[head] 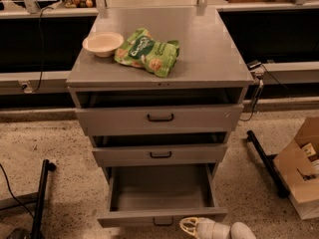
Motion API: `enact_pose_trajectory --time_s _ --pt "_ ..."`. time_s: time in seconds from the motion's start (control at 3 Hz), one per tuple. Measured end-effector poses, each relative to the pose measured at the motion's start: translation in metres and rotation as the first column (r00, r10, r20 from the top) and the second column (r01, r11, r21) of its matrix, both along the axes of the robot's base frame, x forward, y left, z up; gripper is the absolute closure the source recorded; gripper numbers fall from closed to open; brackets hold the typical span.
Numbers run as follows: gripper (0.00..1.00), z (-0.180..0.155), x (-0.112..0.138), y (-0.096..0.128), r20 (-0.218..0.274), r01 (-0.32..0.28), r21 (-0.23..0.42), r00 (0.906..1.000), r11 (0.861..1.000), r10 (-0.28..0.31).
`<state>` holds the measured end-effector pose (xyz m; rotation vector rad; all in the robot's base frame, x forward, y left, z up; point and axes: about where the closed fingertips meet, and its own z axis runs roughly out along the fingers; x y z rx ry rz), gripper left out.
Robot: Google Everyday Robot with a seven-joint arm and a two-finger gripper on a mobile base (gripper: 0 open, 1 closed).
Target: Close bottom drawer
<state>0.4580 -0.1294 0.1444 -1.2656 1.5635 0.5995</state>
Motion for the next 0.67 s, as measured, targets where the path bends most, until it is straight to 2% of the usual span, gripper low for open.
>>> enact_pose_trajectory --time_s 0.33,0.67 --pt "1.00 0.0019 0.0312 -0.0051 0.022 0.018 0.011 0.9996 1.000 -0.018" --pt "1.00 0.0019 0.0312 -0.0049 0.022 0.018 0.011 0.9996 1.000 -0.018"
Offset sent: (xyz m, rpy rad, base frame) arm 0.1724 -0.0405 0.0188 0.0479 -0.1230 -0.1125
